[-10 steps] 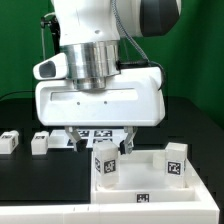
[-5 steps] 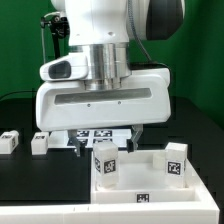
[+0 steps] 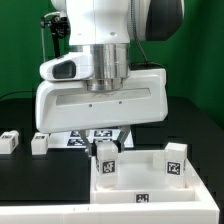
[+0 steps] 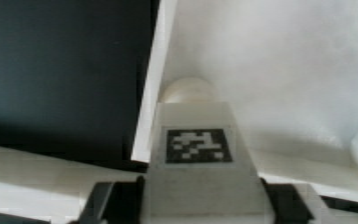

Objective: Assemble square table

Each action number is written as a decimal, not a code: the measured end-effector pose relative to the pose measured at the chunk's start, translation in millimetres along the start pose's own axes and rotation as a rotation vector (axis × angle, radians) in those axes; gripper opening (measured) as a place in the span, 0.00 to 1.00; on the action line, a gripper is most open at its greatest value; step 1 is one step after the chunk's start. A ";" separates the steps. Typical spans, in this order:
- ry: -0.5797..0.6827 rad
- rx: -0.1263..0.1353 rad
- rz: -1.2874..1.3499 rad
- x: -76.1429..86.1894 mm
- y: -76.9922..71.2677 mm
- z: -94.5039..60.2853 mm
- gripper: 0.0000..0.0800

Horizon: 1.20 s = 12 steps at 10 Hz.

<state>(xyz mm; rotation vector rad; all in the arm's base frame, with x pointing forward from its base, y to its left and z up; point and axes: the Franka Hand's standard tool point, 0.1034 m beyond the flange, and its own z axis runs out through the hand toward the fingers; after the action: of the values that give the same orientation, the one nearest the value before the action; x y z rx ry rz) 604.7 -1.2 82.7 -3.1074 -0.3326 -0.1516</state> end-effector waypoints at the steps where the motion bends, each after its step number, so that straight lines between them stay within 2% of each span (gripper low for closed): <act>1: 0.000 0.000 0.000 0.0 0.0 0.0 0.36; 2: 0.000 0.000 0.033 0.1 -0.3 0.0 0.36; 7: 0.065 0.002 0.740 3.1 -1.3 2.2 0.36; 10: 0.077 -0.008 1.162 4.0 -4.2 2.8 0.36; 12: 0.079 -0.003 1.321 4.4 -5.6 2.7 0.36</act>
Offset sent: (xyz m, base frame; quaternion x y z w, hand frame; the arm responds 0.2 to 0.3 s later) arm -0.0061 0.0069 -0.0006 -0.0015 0.0170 0.2510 0.9678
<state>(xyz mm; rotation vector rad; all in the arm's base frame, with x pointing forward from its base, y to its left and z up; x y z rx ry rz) 608.1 5.2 80.5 -2.5994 1.6123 -0.2179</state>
